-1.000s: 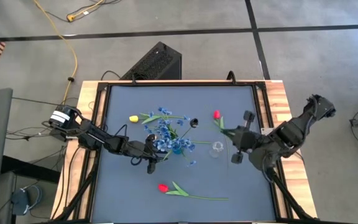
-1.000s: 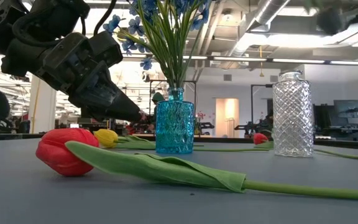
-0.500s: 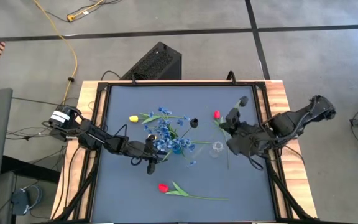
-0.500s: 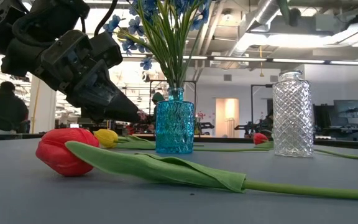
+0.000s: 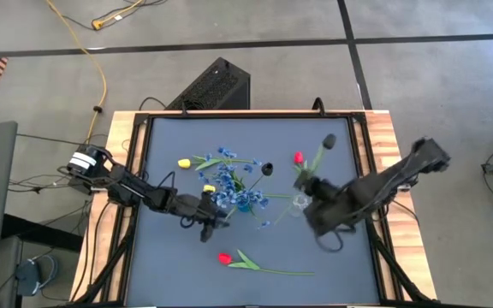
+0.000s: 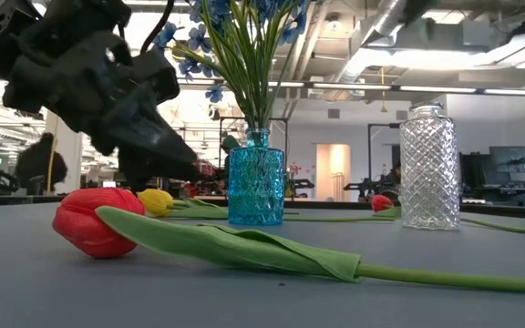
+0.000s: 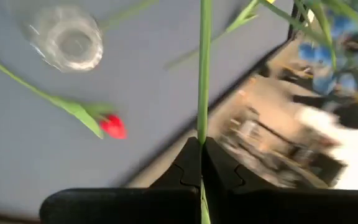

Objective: Sort flowers into vase by color
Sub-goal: Put the black flower into the blue vase

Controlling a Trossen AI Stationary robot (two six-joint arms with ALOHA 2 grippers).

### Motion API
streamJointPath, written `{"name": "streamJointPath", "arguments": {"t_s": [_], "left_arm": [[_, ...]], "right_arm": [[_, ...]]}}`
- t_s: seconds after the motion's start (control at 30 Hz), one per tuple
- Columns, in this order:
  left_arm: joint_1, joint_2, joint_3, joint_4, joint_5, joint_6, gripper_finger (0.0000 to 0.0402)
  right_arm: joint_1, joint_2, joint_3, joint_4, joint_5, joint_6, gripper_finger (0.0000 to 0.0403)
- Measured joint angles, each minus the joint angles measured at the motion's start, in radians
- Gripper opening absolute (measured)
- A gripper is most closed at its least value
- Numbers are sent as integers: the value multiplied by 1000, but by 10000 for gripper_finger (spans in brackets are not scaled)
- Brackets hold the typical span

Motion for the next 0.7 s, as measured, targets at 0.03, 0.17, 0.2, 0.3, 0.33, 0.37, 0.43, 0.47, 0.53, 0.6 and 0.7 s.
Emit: {"name": "streamJointPath", "arguments": {"t_s": [0.03, 0.17, 0.2, 0.3, 0.33, 0.37, 0.43, 0.47, 0.53, 0.6, 0.7], "left_arm": [[-9, 0, 0, 1, 36, -26, 137], [-81, 0, 0, 42, 97, -83, 137], [-103, 1, -1, 76, 94, -88, 137], [-169, 1, -1, 209, 53, -81, 137], [-189, 0, 0, 257, 35, -69, 137], [-207, 1, 5, 295, 14, -52, 137], [-237, 1, 39, 331, -40, -13, 137], [-248, 1, 64, 326, -61, 3, 137], [-261, 0, 127, 269, -49, 31, 137], [-264, 0, 199, 170, 4, 64, 137], [-265, 0, 304, 38, 36, 131, 137]], "right_arm": [[17, 35, 0, 2, 53, -44, 25], [80, 169, 2, 3, 211, -144, 26], [93, 198, 7, 2, 234, -145, 27], [129, 271, 25, 5, 299, -145, 26], [142, 295, 32, 5, 333, -145, 25], [154, 319, 42, 5, 369, -156, 25], [180, 359, 63, 6, 459, -214, 25], [192, 379, 79, 0, 496, -242, 26], [207, 412, 125, -14, 504, -254, 26], [215, 442, 163, -22, 505, -255, 26], [216, 476, 218, -21, 505, -268, 25]]}}
